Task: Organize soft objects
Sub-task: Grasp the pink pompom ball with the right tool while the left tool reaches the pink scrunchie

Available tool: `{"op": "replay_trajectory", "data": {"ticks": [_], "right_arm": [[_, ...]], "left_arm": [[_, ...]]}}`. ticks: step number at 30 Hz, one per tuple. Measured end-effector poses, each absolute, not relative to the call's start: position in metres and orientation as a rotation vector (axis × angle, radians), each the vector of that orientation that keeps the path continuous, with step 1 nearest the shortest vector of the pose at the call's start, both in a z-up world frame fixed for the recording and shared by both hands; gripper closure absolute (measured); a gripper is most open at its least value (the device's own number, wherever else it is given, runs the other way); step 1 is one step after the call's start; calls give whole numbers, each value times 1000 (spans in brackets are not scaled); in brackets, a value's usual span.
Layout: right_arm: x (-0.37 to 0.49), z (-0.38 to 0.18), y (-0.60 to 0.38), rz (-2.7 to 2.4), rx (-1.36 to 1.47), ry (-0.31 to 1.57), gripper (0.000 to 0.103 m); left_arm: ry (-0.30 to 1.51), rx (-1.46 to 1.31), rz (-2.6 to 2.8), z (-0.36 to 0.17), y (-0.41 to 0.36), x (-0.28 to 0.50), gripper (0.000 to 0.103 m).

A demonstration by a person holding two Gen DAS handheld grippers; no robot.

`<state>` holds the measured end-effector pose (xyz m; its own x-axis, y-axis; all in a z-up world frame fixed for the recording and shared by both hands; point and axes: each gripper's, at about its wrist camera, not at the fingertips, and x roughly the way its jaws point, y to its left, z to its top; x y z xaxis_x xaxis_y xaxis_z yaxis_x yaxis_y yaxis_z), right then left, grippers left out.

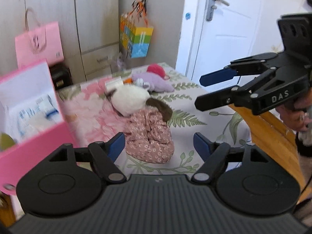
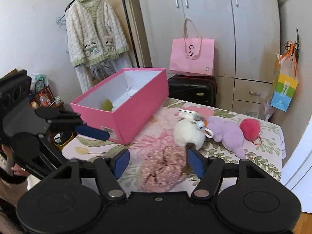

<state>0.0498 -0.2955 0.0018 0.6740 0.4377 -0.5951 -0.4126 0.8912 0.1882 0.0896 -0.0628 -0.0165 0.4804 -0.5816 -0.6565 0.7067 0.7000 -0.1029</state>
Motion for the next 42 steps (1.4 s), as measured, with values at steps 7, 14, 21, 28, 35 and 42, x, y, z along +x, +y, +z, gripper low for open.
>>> {"op": "replay_trajectory", "data": {"ticks": [7,14,21,28,35,42], "right_arm": [[56,-46,-306,426,1,577,29],[77,-55,-321,405,-80,482,28],[128,-64,-354,341,-1,543,28],[179,-80,-375,256,56,579,28],[223,-105,-408,195,273,604,28],[244,-129,-415,160,311,673,44]], "left_arm": [[734,220,-740,-62,-88,110,20],[662,293,-662,-86,-112,115,13],[622,316,-641,-98,-129,123,11],[707,246,-689,-107,-131,144,13],[678,266,-653,-112,-131,149,34],[679,220,-635,-113,-132,150,40]]}}
